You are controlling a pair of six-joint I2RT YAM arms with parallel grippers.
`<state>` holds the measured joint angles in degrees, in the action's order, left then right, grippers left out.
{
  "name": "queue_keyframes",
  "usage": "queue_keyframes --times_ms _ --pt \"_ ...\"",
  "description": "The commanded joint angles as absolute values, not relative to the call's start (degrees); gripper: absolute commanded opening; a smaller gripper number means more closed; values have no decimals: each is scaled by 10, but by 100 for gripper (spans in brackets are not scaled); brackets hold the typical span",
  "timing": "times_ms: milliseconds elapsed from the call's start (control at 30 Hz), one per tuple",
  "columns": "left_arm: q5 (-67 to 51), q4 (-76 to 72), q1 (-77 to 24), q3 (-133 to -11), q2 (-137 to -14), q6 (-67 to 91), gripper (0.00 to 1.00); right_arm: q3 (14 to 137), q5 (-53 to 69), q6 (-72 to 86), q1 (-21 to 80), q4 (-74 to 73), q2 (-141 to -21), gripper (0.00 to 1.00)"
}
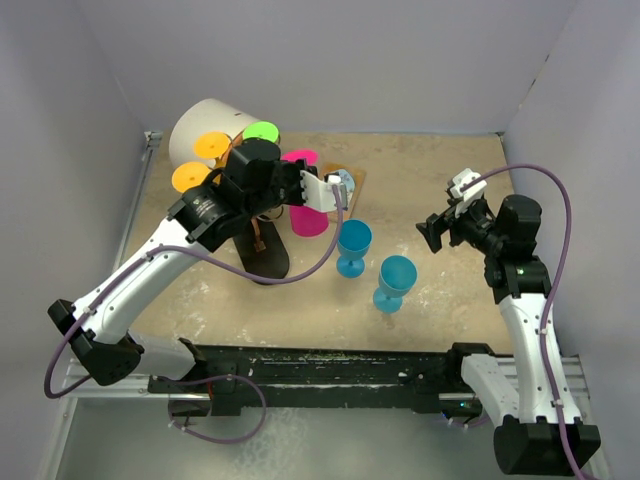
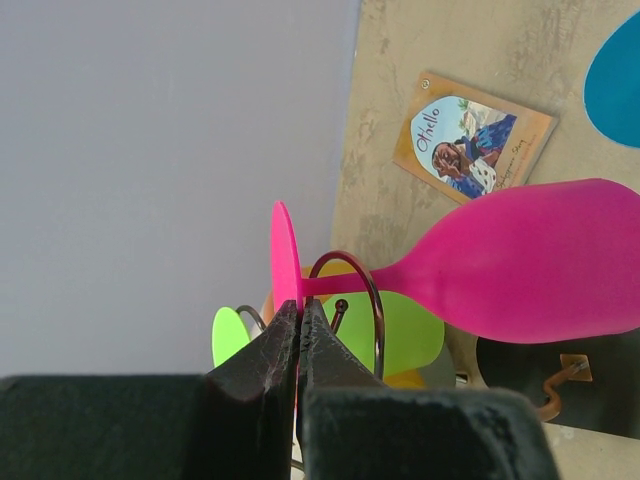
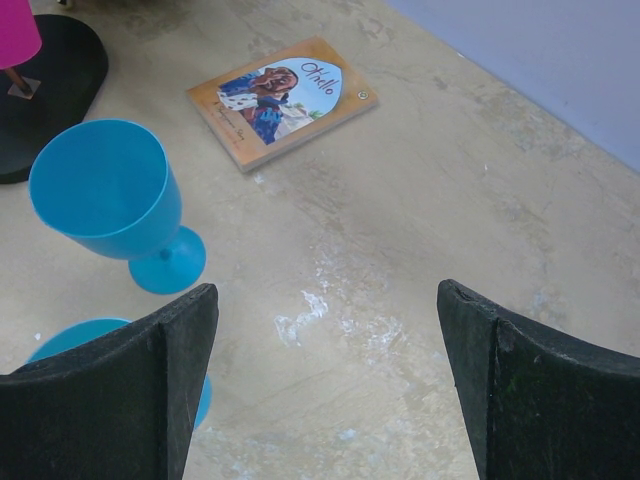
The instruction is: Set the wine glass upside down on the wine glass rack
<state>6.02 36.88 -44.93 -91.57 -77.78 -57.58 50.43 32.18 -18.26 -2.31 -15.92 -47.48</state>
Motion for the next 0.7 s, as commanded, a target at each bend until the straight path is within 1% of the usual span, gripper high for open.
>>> queue_keyframes --times_ms 0,333,467,567,667 --pt "78 327 -454 -926 -774 -566 0 505 321 -188 -26 -134 -467 93" --pt "112 320 -454 -918 -773 -569 0 506 319 -191 -28 -145 -465 94" --pt "124 319 -453 -912 -771 -573 0 505 315 -182 -30 -149 -461 96" --pt "132 318 -454 -903 -770 -578 0 502 299 -177 -32 -141 -459 100" --pt "138 319 -454 -898 -769 -582 0 500 288 -174 -33 -133 -457 100"
